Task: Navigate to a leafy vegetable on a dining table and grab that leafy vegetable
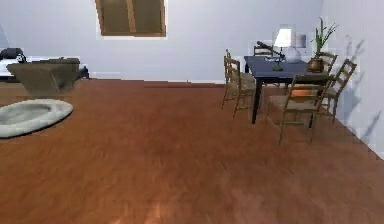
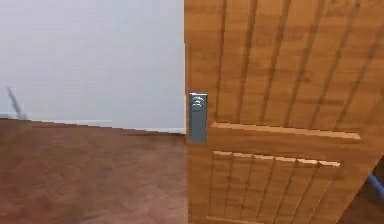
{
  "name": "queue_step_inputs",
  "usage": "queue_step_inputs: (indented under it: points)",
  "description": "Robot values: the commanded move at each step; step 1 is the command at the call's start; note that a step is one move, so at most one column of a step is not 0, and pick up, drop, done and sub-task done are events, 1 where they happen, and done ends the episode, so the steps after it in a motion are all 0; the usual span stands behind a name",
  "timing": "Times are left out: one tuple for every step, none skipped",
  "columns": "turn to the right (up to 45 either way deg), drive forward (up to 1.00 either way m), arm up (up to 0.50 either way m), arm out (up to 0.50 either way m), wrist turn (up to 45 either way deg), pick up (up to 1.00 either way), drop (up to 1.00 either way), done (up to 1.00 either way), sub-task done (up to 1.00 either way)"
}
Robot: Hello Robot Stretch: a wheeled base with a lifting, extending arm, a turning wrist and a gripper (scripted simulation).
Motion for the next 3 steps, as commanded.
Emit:
queue_step_inputs:
  points:
    - [0.0,0.20,0.00,0.00,0.0,0.00,0.00,0.00,0.00]
    - [-45.0,0.00,0.00,0.00,0.0,0.00,0.00,0.00,0.00]
    - [0.0,0.65,0.00,0.00,0.0,0.00,0.00,0.00,0.00]
